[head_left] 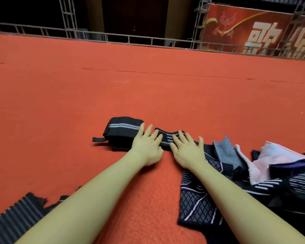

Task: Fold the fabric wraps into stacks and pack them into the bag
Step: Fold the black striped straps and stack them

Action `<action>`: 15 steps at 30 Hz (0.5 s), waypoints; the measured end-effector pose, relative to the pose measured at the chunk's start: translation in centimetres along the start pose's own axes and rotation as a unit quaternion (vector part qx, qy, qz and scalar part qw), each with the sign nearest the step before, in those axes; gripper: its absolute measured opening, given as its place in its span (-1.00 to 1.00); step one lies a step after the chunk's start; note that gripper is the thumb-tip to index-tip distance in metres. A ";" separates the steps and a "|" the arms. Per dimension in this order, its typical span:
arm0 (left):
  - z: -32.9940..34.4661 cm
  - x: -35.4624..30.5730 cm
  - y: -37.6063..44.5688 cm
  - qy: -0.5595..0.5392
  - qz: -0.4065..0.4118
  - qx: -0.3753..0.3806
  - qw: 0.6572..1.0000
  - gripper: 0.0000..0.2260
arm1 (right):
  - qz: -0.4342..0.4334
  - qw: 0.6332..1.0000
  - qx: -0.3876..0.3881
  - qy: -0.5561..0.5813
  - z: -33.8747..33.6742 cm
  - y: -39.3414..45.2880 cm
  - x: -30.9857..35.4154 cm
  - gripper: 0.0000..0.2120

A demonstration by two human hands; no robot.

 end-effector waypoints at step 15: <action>-6.3 1.7 -10.9 -0.106 -0.047 -0.063 0.991 -0.53 | -0.074 0.996 -0.046 0.031 -7.1 -7.6 1.5 -0.59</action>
Point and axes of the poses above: each hand's wrist, its own y-axis towards the middle knuckle, its own z-axis out of the palm, x = y × z, the point moved 7 cm from there along y, towards the middle knuckle, and after that the axes turned 2 degrees about -y, right-handed, at the moved point
